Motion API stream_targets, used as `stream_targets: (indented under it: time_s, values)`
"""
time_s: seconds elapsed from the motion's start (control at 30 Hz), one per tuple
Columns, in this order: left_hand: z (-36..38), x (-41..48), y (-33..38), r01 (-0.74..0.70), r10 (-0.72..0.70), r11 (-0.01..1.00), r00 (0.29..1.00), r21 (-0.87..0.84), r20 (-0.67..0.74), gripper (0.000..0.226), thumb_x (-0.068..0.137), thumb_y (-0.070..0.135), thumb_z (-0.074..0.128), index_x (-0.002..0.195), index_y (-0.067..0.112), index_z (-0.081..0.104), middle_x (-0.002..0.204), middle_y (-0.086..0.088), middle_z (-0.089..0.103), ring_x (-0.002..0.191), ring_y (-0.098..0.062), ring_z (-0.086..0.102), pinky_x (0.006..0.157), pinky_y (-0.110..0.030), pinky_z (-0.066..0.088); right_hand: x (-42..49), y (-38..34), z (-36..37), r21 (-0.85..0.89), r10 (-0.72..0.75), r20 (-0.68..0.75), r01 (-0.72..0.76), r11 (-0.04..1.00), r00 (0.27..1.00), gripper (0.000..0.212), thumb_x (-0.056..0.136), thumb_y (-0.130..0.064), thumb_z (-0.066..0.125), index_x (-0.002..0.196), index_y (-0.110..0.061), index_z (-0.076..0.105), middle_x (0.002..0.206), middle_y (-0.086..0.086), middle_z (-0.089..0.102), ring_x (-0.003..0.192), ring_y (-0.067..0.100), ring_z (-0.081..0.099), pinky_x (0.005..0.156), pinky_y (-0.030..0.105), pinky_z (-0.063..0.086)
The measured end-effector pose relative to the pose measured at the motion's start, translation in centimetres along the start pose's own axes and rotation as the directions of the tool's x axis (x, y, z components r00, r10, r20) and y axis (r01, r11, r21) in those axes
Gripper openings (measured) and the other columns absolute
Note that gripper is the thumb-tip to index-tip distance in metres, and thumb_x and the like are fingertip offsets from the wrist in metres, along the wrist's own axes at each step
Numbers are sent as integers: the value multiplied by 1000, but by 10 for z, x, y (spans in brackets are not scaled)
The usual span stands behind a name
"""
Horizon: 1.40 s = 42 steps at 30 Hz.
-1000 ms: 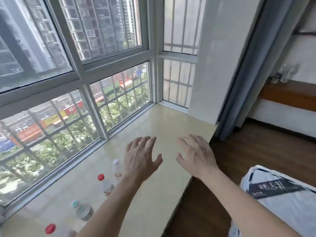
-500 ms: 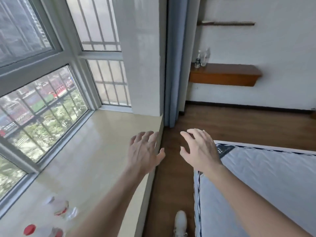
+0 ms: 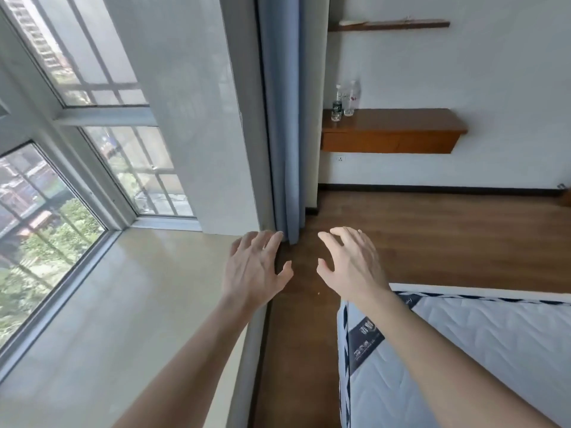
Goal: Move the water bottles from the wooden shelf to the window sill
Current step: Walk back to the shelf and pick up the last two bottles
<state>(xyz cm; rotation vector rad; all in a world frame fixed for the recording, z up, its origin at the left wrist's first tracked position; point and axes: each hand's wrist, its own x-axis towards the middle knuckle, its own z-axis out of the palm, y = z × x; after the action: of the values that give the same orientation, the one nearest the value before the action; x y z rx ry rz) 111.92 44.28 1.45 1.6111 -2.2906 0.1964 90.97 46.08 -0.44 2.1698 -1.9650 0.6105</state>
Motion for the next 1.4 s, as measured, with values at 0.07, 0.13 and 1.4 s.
stream_targets:
  time_s: [0.07, 0.13, 1.4]
  values:
    - [10, 30, 3, 1, -1, 1000, 1000, -1, 5, 56, 80, 53, 51, 129, 25, 55, 125, 6, 62, 115, -24, 57, 95, -40, 44, 26, 17, 6, 3, 8, 0, -8, 1000, 1000, 44, 81, -36, 62, 121, -19, 65, 117, 4, 63, 113, 25, 59, 102, 43, 44]
    - [20, 56, 5, 3, -3, 1000, 1000, -11, 19, 55, 80, 53, 50, 127, 25, 56, 125, 6, 62, 114, -24, 57, 94, -40, 45, 48, 31, 13, 6, 14, 9, -14, 1000, 1000, 44, 81, -36, 62, 121, -20, 65, 117, 4, 63, 112, 25, 59, 102, 43, 45]
    - [256, 647, 10, -322, 340, 936, 931, -140, 134, 61, 89, 60, 38, 142, 30, 43, 144, 3, 51, 133, -22, 45, 109, -45, 40, 499, 280, 163, -203, 383, 77, -362, 910, 920, 54, 88, -47, 62, 137, -25, 57, 135, 4, 60, 128, 23, 55, 110, 43, 45]
